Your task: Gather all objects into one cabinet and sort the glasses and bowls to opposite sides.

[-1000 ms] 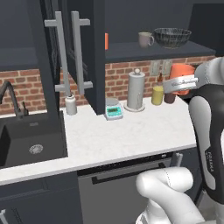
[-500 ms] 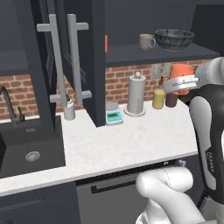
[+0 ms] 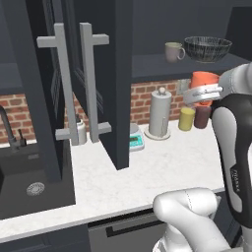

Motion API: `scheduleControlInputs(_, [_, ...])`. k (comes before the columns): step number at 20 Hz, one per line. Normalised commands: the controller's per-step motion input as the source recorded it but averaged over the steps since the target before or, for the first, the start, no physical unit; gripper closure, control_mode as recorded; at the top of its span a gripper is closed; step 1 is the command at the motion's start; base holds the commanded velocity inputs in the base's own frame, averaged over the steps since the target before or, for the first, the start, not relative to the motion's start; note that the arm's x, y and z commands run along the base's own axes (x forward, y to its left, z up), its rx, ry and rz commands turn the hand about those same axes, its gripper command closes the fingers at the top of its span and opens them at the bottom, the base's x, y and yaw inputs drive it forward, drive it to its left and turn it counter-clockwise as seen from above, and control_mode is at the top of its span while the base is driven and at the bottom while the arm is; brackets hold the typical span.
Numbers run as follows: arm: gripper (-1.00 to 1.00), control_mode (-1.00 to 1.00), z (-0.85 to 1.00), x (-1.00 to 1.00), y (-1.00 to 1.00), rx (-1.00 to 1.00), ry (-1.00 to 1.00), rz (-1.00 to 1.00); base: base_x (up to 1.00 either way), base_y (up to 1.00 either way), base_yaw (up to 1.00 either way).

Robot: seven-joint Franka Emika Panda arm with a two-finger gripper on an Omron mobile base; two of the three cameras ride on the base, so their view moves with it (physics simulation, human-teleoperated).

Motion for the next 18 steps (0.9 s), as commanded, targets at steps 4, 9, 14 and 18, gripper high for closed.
scheduleControlInputs(4, [1.00,1.00,0.00,0.00,0.00,0.00,0.00,0.00,0.36,0.00,0.00])
scheduleControlInputs(9, [1.00,-1.00,0.00,0.02,0.14,0.00,0.00,0.03,0.03,0.00,0.00])
scheduleControlInputs(14, [1.00,-1.00,0.00,0.12,0.41,0.00,0.00,0.25,0.00,0.00,0.00])
scheduleControlInputs(18, [1.00,-1.00,0.01,0.49,0.18,0.06,0.01,0.36,0.00,0.00,0.00])
